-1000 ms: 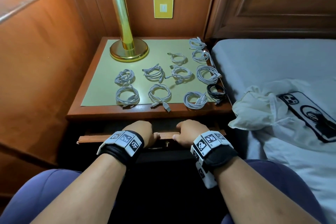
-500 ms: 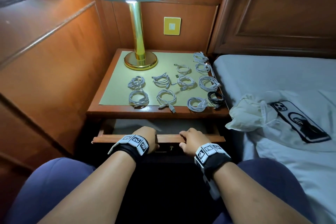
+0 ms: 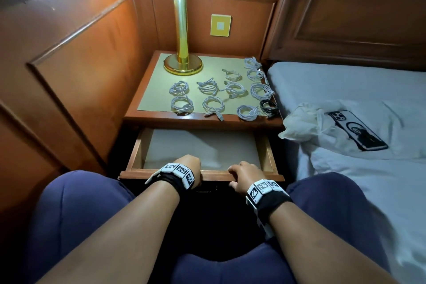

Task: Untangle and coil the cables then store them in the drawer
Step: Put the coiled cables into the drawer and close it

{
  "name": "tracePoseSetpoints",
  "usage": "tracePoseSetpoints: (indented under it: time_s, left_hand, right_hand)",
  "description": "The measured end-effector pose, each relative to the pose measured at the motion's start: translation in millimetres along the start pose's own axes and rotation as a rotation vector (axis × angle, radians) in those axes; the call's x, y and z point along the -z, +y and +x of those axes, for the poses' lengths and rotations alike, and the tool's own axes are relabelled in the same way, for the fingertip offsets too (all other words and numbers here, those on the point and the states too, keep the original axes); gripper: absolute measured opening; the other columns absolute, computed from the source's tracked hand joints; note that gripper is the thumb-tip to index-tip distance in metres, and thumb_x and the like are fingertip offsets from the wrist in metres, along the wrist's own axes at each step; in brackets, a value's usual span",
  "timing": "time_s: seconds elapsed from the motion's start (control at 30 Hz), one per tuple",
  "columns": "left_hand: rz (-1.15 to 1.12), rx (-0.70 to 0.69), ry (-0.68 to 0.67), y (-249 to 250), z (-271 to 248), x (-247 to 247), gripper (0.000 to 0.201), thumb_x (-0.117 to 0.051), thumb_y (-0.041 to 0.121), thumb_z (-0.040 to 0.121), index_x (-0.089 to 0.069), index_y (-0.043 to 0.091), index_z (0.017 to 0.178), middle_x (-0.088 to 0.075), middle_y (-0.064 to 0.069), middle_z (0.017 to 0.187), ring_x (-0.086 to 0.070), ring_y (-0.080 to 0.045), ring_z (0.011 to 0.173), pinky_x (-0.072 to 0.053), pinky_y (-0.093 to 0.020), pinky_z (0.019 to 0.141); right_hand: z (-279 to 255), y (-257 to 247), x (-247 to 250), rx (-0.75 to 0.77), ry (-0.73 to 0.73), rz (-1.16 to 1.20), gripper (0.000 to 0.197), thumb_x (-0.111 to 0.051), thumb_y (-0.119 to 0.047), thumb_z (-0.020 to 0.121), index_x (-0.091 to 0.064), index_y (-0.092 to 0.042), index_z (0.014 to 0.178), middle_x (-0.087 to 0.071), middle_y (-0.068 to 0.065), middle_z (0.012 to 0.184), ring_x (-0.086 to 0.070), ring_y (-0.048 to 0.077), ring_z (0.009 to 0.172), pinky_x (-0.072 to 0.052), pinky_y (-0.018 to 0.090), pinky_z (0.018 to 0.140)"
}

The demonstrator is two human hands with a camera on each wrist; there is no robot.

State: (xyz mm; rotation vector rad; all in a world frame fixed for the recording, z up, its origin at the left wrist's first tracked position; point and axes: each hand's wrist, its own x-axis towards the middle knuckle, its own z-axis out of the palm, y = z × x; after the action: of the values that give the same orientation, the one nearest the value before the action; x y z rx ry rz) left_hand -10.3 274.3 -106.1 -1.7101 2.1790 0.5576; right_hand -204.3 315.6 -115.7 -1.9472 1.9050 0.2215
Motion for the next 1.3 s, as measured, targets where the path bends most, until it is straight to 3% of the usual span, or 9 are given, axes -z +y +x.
tracePoseSetpoints:
  time_s: [0.17,0.33,0.53,0.67,0.8,0.9,1.07,1.17,1.3]
  left_hand:
    - [0.031,-0.001,-0.014,4.3,-19.8,-8.8,0.016,-0.061,0.022,0.083,-0.072,0.011,0.088,-0.066,-0.006,0.074,-0.062,-0.031,0.066,-0.052,-0.031,0.065]
    - [0.024,-0.001,-0.055,-5.8,-18.8,-6.3,0.023,-0.069,0.029,0.075,-0.076,0.013,0.091,-0.074,-0.006,0.081,-0.072,-0.029,0.078,-0.061,-0.036,0.078]
    - [0.032,-0.03,-0.106,-6.9,-15.8,8.6,0.049,-0.065,0.056,0.087,-0.074,0.013,0.107,-0.072,-0.008,0.104,-0.067,-0.029,0.102,-0.052,-0.031,0.083]
    - [-0.218,-0.039,-0.219,-29.9,-5.8,56.6,0.049,-0.058,0.057,0.094,-0.074,0.011,0.094,-0.074,0.002,0.084,-0.07,-0.021,0.082,-0.052,-0.026,0.067]
    - [-0.378,-0.016,0.144,-49.6,12.9,117.7,0.042,-0.061,0.055,0.093,-0.073,0.016,0.086,-0.075,-0.003,0.082,-0.071,-0.022,0.081,-0.055,-0.033,0.073]
    - [-0.447,0.15,0.414,-79.7,33.8,137.9,0.043,-0.064,0.048,0.092,-0.073,0.007,0.089,-0.073,-0.015,0.09,-0.066,-0.032,0.086,-0.048,-0.035,0.072]
    - [-0.447,0.222,0.371,-87.7,68.1,145.4,0.055,-0.073,0.048,0.085,-0.057,0.019,0.128,-0.058,-0.01,0.128,-0.058,-0.026,0.104,-0.043,-0.031,0.082]
    - [-0.43,0.153,0.366,-74.6,84.4,145.5,0.056,-0.077,0.043,0.083,-0.055,0.027,0.132,-0.042,-0.012,0.14,-0.059,-0.032,0.113,-0.047,-0.036,0.093]
    - [-0.231,0.205,0.232,-62.4,98.3,133.7,0.047,-0.074,0.035,0.085,-0.056,0.026,0.128,-0.038,-0.011,0.132,-0.05,-0.034,0.117,-0.047,-0.042,0.094]
  right_hand:
    - [-18.4,-7.2,-6.0,-0.021,-0.025,0.018,0.041,-0.066,-0.041,0.09,-0.06,-0.028,0.129,-0.055,0.006,0.128,-0.052,0.03,0.121,-0.044,0.036,0.1]
    - [-17.4,-13.8,5.2,-0.027,-0.077,0.034,0.039,-0.063,-0.039,0.093,-0.063,-0.023,0.128,-0.058,0.008,0.131,-0.057,0.029,0.119,-0.046,0.035,0.102]
    - [-1.3,-25.2,24.5,-0.04,-0.147,0.082,0.044,-0.063,-0.042,0.092,-0.064,-0.017,0.128,-0.063,0.004,0.133,-0.058,0.025,0.123,-0.045,0.03,0.102]
    - [13.3,-32.9,69.7,0.03,-0.105,0.235,0.049,-0.063,-0.047,0.092,-0.059,-0.019,0.133,-0.065,0.002,0.129,-0.061,0.021,0.118,-0.044,0.028,0.098]
    - [34.7,-37.0,122.0,0.107,0.003,0.223,0.046,-0.062,-0.047,0.094,-0.058,-0.022,0.132,-0.065,-0.001,0.125,-0.06,0.018,0.114,-0.041,0.026,0.09]
    - [62.6,-25.5,141.5,0.059,0.052,0.254,0.046,-0.063,-0.044,0.094,-0.057,-0.021,0.134,-0.065,0.002,0.128,-0.061,0.018,0.113,-0.04,0.024,0.086]
    - [108.4,-32.6,145.6,-0.004,0.149,0.297,0.055,-0.061,-0.049,0.091,-0.049,-0.026,0.139,-0.065,0.003,0.121,-0.062,0.023,0.106,-0.049,0.037,0.095]
    - [126.0,-43.1,141.5,0.007,0.103,0.216,0.062,-0.059,-0.046,0.092,-0.038,-0.027,0.147,-0.062,0.005,0.122,-0.059,0.023,0.103,-0.046,0.034,0.086]
    - [142.9,-43.6,126.8,-0.008,-0.006,0.15,0.069,-0.058,-0.045,0.093,-0.029,-0.024,0.151,-0.05,0.012,0.143,-0.053,0.031,0.126,-0.045,0.04,0.1]
